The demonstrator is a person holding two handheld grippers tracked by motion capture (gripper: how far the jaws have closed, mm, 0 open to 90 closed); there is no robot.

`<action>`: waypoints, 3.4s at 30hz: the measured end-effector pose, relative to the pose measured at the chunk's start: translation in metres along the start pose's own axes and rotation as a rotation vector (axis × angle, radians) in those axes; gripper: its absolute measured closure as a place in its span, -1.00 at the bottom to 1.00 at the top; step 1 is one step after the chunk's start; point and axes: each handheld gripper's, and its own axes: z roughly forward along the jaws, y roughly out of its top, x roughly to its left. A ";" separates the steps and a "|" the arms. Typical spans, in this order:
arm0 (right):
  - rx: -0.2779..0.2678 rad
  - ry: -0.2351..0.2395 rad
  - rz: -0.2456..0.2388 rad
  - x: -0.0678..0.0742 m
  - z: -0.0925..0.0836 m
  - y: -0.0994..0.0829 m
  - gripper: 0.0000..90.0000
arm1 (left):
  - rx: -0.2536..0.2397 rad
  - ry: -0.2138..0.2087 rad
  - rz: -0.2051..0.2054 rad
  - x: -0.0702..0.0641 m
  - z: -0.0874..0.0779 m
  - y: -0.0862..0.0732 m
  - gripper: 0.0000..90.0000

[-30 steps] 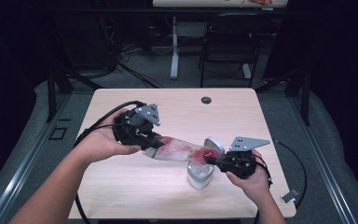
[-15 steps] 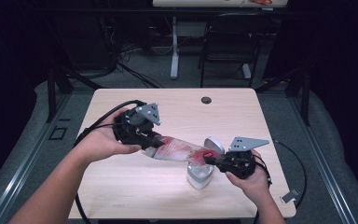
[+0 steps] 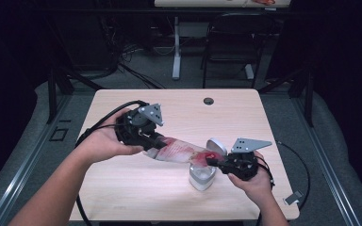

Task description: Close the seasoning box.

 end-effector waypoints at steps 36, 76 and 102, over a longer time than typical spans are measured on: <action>0.004 -0.005 -0.006 0.000 0.001 0.000 0.93 | -0.003 0.003 0.010 0.000 0.000 0.004 0.74; 0.019 -0.018 -0.014 -0.002 0.001 -0.002 0.94 | -0.018 0.007 0.019 -0.001 0.001 0.012 0.73; 0.049 -0.012 -0.028 0.000 -0.005 0.000 0.96 | -0.026 0.001 0.023 -0.001 0.001 0.015 0.74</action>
